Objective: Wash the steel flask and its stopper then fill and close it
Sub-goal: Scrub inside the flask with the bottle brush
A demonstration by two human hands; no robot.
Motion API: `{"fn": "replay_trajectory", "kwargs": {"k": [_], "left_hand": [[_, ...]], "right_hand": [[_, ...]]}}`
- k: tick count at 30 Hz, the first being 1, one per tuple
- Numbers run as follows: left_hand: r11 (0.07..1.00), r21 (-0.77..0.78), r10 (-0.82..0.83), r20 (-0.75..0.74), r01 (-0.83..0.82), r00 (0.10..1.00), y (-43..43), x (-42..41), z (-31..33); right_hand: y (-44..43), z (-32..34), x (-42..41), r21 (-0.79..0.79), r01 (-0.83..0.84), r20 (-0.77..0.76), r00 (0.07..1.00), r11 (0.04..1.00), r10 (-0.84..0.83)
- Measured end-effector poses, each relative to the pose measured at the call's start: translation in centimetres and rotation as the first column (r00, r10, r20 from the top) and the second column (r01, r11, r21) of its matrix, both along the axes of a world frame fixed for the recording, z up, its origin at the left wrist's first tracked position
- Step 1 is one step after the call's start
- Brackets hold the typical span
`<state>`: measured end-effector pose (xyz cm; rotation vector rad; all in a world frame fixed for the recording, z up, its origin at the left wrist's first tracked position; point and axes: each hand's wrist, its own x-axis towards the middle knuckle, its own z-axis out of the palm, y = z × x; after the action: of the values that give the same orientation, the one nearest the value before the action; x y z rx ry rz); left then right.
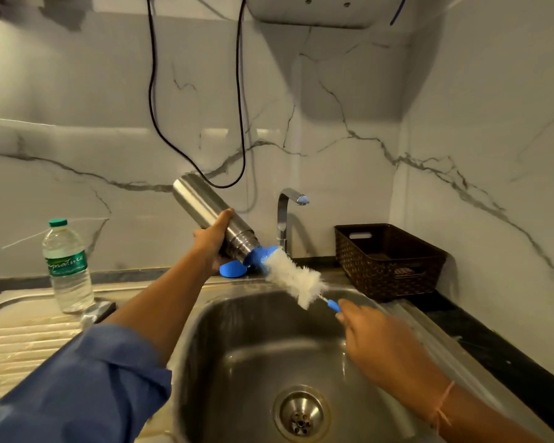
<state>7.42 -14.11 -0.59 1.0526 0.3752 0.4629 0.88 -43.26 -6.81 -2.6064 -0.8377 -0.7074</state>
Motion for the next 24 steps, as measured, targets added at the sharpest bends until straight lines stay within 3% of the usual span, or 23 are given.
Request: {"fn": "replay_trajectory", "kwargs": {"k": [3,6,8,9,11,13,14,16,17,18,19,20,21,22,23,24], "left_hand": [[0.995,-0.024,-0.092,0.013,0.093,0.996,-1.9,0.2,-0.8],[0.998,-0.021,-0.062,-0.006,0.062,0.998,-2.4,0.4,-1.9],[0.998,-0.041,-0.057,-0.019,0.056,0.998,-2.4,0.4,-2.8],[0.996,-0.057,-0.065,-0.025,0.063,0.998,-2.3,0.2,-3.3],[0.993,-0.092,-0.084,-0.036,0.080,0.996,-2.3,-0.7,-3.9],[0.985,-0.117,-0.134,-0.042,0.129,0.990,-2.9,-1.5,-4.7],[0.979,-0.116,-0.174,-0.052,0.167,0.983,-3.8,-2.0,-5.0],[0.958,-0.106,-0.274,-0.068,0.266,0.959,-5.9,-2.6,-5.9],[0.949,-0.107,-0.304,-0.070,0.296,0.950,-6.9,-2.9,-6.1],[0.953,-0.102,-0.293,-0.070,0.285,0.953,-7.5,-2.9,-6.1],[0.965,-0.097,-0.251,-0.062,0.244,0.966,-7.7,-2.9,-6.1],[0.981,-0.074,-0.181,-0.062,0.176,0.982,-7.5,-2.7,-6.1],[0.995,-0.038,-0.095,-0.068,0.092,0.993,-7.2,-2.6,-6.1],[1.000,-0.014,-0.018,-0.067,0.018,0.998,-7.1,-2.5,-6.0],[0.999,-0.008,0.043,-0.058,-0.043,0.997,-7.1,-2.6,-5.9],[0.996,-0.015,0.085,-0.045,-0.086,0.995,-7.3,-2.7,-5.8]], "right_hand": [[1.8,0.2,0.4,0.141,-0.026,-0.321,0.945,0.990,0.071],[2.9,0.3,0.5,0.259,-0.015,-0.466,0.874,0.966,0.138],[2.8,0.7,0.3,0.330,0.032,-0.612,0.768,0.944,0.188],[2.7,1.0,0.2,0.399,0.084,-0.707,0.662,0.913,0.248],[2.6,1.9,0.3,0.511,0.228,-0.835,0.359,0.828,0.417],[3.2,2.2,0.7,0.549,0.319,-0.831,0.109,0.772,0.546],[3.9,2.3,0.8,0.562,0.360,-0.806,0.033,0.745,0.591],[5.9,2.7,0.2,0.588,0.432,-0.750,-0.024,0.684,0.661],[6.8,2.6,-0.2,0.600,0.442,-0.741,-0.006,0.666,0.672],[7.5,2.2,-0.5,0.608,0.407,-0.766,0.074,0.682,0.638],[7.9,1.3,-0.7,0.588,0.312,-0.809,0.254,0.746,0.531],[7.9,0.1,-0.7,0.503,0.169,-0.773,0.527,0.848,0.354],[7.4,-1.4,-0.1,0.316,0.038,-0.549,0.822,0.948,0.150],[6.7,-2.8,0.7,0.059,0.004,-0.245,0.970,0.998,0.010],[5.9,-3.6,1.2,-0.089,0.063,0.023,0.998,0.994,-0.061],[5.4,-3.6,1.6,-0.184,0.085,0.135,0.989,0.979,-0.061]]}}
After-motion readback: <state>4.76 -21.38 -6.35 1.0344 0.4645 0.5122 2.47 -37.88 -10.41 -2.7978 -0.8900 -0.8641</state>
